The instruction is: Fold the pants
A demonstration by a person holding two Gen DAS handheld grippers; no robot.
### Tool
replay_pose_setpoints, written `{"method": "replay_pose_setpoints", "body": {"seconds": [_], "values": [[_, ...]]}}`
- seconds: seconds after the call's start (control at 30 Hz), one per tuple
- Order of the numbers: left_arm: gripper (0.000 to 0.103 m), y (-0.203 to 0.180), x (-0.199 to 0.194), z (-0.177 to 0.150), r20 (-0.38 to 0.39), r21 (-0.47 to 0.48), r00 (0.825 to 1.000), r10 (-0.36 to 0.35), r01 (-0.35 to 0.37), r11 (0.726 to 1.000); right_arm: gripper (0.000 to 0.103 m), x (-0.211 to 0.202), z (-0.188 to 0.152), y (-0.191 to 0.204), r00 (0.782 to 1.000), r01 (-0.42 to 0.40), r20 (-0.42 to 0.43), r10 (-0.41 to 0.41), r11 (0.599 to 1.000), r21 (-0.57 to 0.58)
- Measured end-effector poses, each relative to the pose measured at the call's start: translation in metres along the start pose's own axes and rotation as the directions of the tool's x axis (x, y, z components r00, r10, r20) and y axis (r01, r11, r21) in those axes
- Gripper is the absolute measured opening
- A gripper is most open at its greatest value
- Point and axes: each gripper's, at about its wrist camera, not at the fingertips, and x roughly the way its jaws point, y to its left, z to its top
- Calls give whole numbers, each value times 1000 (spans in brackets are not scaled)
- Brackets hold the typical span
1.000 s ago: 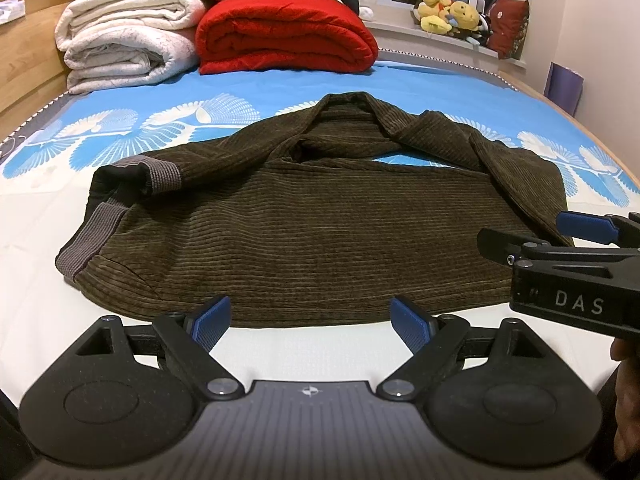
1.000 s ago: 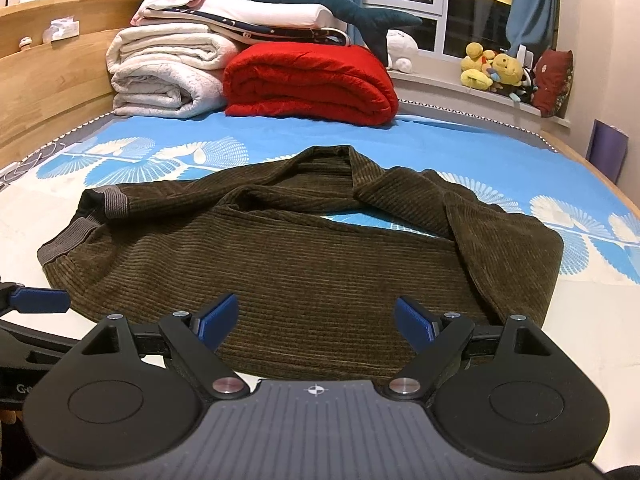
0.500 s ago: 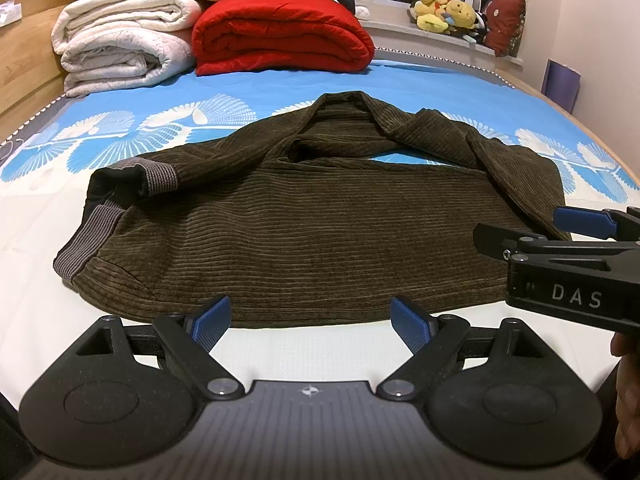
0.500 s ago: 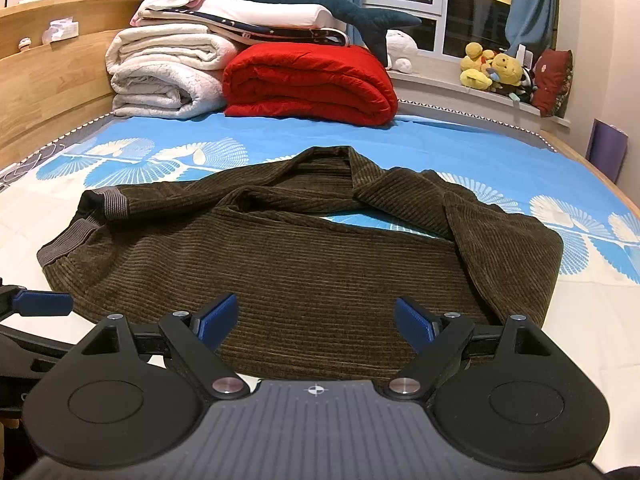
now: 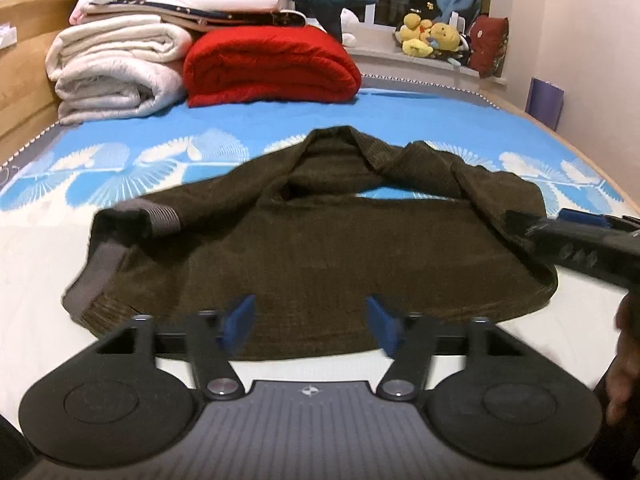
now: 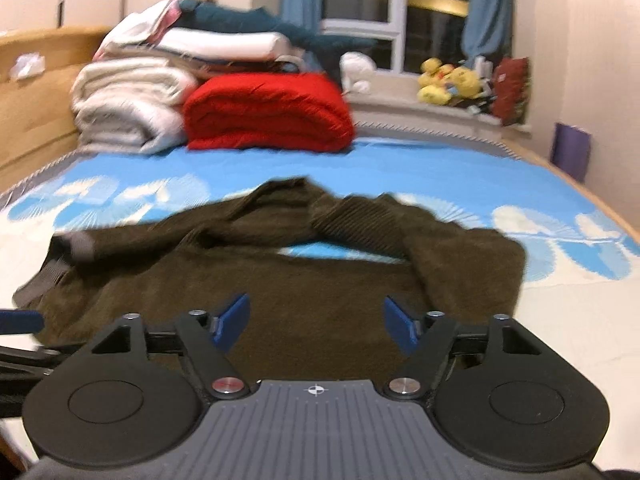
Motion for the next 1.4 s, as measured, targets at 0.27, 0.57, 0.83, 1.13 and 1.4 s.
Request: {"method": "replay_pose_setpoints", "body": {"seconds": [0.27,0.57,0.83,1.13,1.4], "values": [[23,55,-12,58,46,256,992,-121,105,961,66,-14,48,-76,989,67,127,-80,993,97],[24,235,87,51,-206,-247,978,3,-55,967,77,76,41,-157,963,253,-112,-247,966,49],[69,250,141,49,-328,-259,940,95,-186,948,79,143,19,-161,928,180,-337,-160,983,28],[83,265,186,39,-461,-270,882,97,-243,932,80,217,-9,-111,810,23,-554,-191,955,-296],[82,268,203,36,-513,-277,853,96,-271,922,14,215,9,-144,820,157,-521,-235,969,-191]]}}
